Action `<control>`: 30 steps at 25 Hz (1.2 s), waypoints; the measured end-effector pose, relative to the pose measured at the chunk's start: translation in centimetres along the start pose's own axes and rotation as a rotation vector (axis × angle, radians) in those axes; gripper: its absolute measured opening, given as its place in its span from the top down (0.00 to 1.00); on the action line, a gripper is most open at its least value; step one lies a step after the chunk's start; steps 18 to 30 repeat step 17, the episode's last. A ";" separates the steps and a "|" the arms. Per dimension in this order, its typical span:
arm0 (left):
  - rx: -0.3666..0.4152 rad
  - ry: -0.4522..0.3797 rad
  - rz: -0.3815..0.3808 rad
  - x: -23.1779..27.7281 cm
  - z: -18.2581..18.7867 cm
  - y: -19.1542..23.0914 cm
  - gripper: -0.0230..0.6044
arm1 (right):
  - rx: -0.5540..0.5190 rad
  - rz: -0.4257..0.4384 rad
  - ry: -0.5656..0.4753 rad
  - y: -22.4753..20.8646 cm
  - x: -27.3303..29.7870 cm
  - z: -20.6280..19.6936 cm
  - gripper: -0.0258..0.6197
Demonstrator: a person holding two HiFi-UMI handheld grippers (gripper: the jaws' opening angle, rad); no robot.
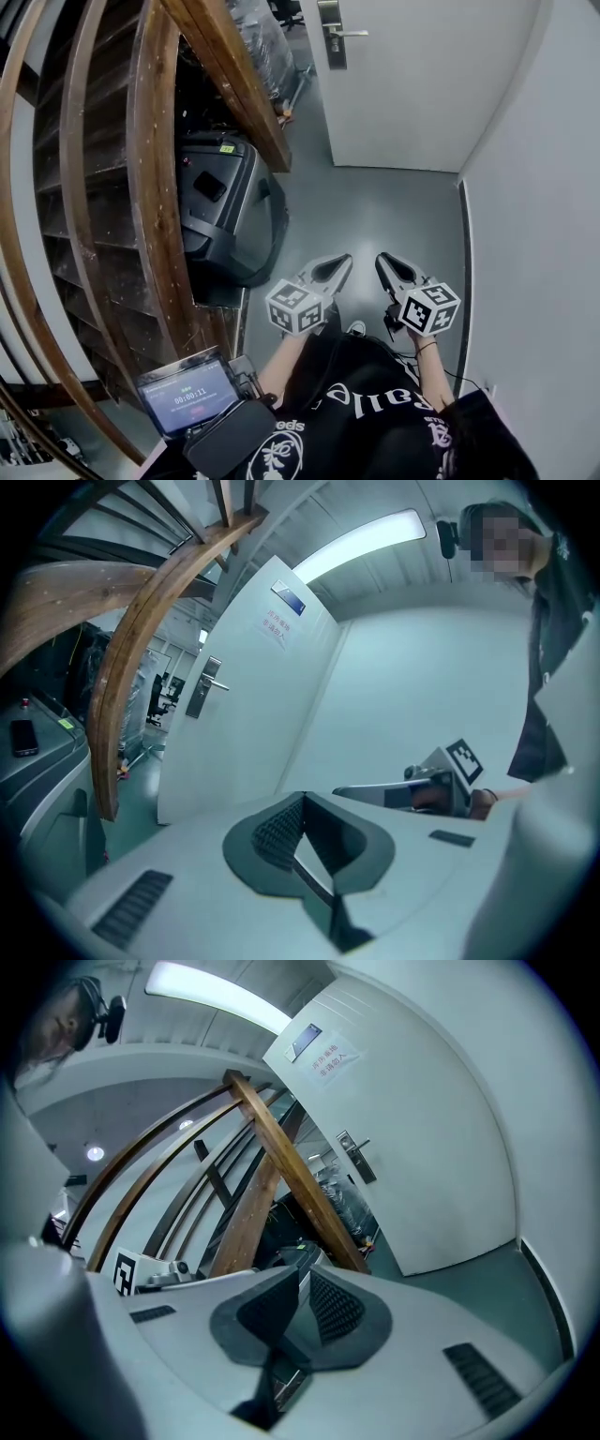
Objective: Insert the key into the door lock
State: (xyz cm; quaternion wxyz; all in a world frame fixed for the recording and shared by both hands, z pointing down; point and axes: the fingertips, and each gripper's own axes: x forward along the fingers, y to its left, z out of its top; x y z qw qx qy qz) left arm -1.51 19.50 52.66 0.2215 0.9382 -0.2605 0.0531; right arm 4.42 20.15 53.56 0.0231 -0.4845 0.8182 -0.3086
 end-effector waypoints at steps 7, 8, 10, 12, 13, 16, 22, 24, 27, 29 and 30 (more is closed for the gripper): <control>0.019 0.001 0.000 0.1 0.7 -1.1 0.96 | -0.018 0.004 -0.020 -0.2 -0.9 0.6 0.90; 0.023 0.003 -0.007 0.2 0.8 -1.4 0.96 | -0.024 -0.004 -0.022 -0.4 -1.2 0.7 0.90; 0.026 0.009 -0.019 0.6 0.7 -1.9 0.96 | -0.029 -0.017 -0.031 -0.8 -1.6 0.9 0.90; 0.028 0.019 -0.027 1.0 0.4 -2.2 0.96 | -0.028 -0.025 -0.040 -1.2 -1.9 1.0 0.90; 0.030 0.024 -0.031 1.2 0.3 -2.2 0.96 | -0.030 -0.027 -0.041 -1.4 -2.0 1.0 0.90; 0.040 0.038 -0.044 2.0 0.2 -2.3 0.96 | -0.051 -0.031 -0.034 -1.7 -2.0 0.8 0.90; 0.044 0.043 -0.048 2.2 0.2 -2.3 0.96 | -0.058 -0.033 -0.031 -1.8 -2.0 0.8 0.90; 0.044 0.043 -0.048 2.2 0.2 -2.3 0.96 | -0.058 -0.033 -0.031 -1.8 -2.0 0.8 0.90; 0.044 0.043 -0.048 2.2 0.2 -2.3 0.96 | -0.058 -0.033 -0.031 -1.8 -2.0 0.8 0.90; 0.044 0.043 -0.048 2.2 0.2 -2.3 0.96 | -0.058 -0.033 -0.031 -1.8 -2.0 0.8 0.90; 0.044 0.043 -0.048 2.2 0.2 -2.3 0.96 | -0.058 -0.033 -0.031 -1.8 -2.0 0.8 0.90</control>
